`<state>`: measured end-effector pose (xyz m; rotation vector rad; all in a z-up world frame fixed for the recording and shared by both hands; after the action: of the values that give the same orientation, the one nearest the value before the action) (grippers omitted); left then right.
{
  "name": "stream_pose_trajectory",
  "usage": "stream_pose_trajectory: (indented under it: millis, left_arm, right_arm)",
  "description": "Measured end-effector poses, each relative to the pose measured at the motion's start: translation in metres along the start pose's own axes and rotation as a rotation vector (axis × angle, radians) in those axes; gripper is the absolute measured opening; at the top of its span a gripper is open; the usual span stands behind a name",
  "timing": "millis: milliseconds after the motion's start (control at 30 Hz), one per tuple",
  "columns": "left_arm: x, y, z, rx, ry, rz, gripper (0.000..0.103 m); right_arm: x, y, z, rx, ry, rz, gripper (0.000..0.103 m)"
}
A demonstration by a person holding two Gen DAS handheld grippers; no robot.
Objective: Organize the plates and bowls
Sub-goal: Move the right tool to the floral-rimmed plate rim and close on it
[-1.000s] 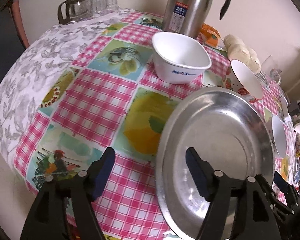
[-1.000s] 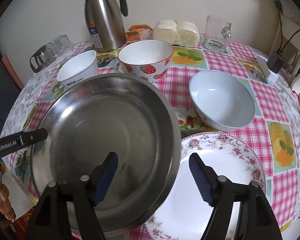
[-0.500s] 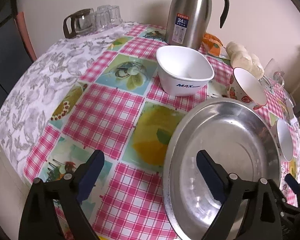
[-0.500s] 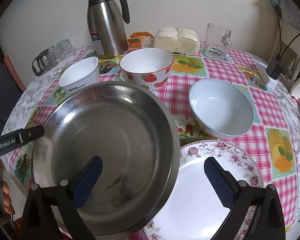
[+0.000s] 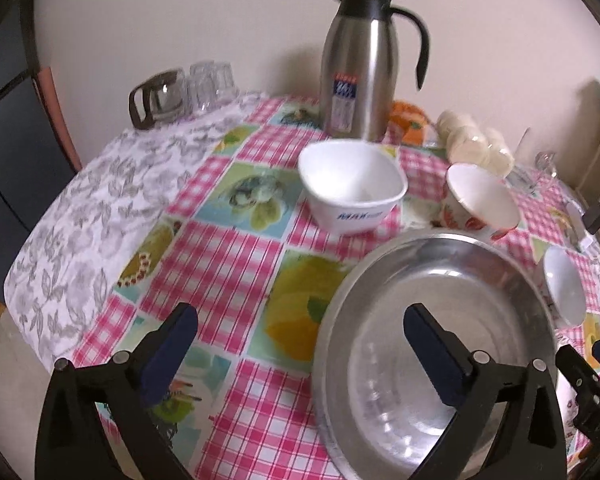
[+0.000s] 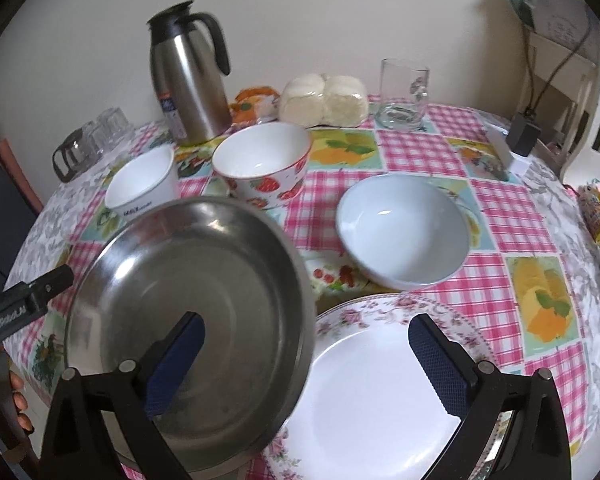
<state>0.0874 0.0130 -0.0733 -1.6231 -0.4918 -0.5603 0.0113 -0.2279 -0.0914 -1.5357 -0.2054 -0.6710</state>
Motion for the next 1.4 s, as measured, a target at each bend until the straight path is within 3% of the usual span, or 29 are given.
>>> stream_pose_trajectory:
  millis: [167, 400, 567, 733, 933, 1067, 1200, 1400]
  left_arm:
    - [0.011, -0.017, -0.019, -0.093, 0.011, -0.060, 0.102]
    - [0.013, -0.038, -0.068, -0.181, 0.106, -0.079, 0.102]
    - [0.004, -0.039, -0.113, -0.301, 0.155, -0.010, 0.102]
    - [-0.012, -0.033, -0.155, -0.344, 0.218, 0.059, 0.102]
    - [-0.032, -0.019, -0.200, -0.405, 0.230, 0.161, 0.102]
    - [-0.041, -0.013, -0.221, -0.425, 0.267, 0.174, 0.102]
    - [-0.053, -0.004, -0.220, -0.410, 0.300, 0.191, 0.103]
    - [-0.048, 0.000, -0.203, -0.411, 0.235, 0.194, 0.103]
  right_arm:
    - [0.011, -0.018, -0.026, -0.039, 0.044, -0.071, 0.103]
    - [0.014, -0.031, -0.055, -0.074, 0.113, -0.101, 0.103]
    - [0.008, -0.028, -0.083, -0.082, 0.196, -0.070, 0.103]
    - [-0.005, -0.020, -0.116, -0.151, 0.259, -0.004, 0.103]
    - [-0.026, -0.005, -0.143, -0.151, 0.356, 0.092, 0.103]
    - [-0.040, 0.009, -0.146, -0.156, 0.357, 0.162, 0.103]
    - [-0.052, 0.020, -0.147, -0.168, 0.339, 0.219, 0.100]
    - [-0.059, 0.025, -0.147, -0.166, 0.337, 0.251, 0.090]
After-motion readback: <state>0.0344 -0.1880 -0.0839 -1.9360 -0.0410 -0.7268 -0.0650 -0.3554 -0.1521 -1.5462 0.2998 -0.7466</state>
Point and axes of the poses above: each gripper's, at about its wrist camera, not at the fingertips, and y roughly the way its jaws point, z to its left, x to its top, the point moved 8 cm from there along y, roughly the way its jaws point, and after that the axes turned 6 degrees about -x, right-handed, at the moved point
